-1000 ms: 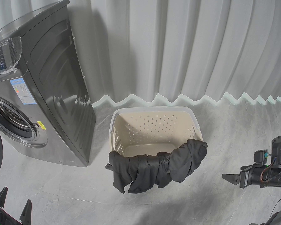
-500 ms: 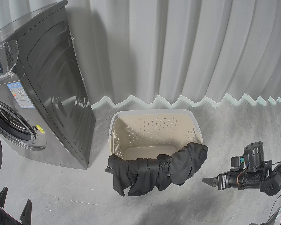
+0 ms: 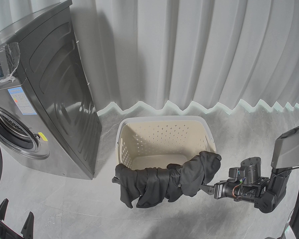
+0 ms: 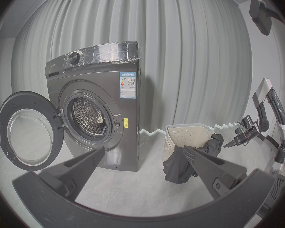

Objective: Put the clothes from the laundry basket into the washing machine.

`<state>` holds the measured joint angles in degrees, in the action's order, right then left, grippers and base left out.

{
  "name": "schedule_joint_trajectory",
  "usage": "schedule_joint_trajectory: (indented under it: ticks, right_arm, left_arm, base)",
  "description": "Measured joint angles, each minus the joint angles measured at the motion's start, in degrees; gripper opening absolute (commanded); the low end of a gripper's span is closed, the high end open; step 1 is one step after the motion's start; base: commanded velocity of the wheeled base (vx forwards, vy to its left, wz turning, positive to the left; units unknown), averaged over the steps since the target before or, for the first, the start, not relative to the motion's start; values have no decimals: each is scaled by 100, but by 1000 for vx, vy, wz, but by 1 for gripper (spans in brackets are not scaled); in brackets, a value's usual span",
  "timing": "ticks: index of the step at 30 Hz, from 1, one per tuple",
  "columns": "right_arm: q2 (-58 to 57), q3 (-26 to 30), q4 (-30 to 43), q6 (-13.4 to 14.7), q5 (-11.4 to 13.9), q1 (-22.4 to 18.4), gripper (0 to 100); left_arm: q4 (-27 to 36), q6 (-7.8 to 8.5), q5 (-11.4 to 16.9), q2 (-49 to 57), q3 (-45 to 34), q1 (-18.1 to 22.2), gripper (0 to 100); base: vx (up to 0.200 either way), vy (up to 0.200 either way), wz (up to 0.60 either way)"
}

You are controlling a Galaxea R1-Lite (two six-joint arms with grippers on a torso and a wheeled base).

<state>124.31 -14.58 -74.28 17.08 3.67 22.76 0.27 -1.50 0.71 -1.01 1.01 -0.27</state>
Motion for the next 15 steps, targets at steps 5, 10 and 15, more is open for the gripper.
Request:
schedule_joint_trajectory:
  ticks: [5, 10, 15]
  right_arm:
    - [436, -258, -189, 29, 0, 44, 100]
    - [689, -562, -202, 54, -1, 44, 100]
    - [846, -870, -200, 110, -91, 26, 100]
  left_arm:
    - [2, 0, 0, 0, 0, 0, 100]
    - [2, -2, -2, 0, 0, 0, 100]
    - [2, -6, -2, 0, 0, 0, 100]
  base:
    - [0, 0, 0]
    - [0, 0, 0]
    - [0, 0, 0]
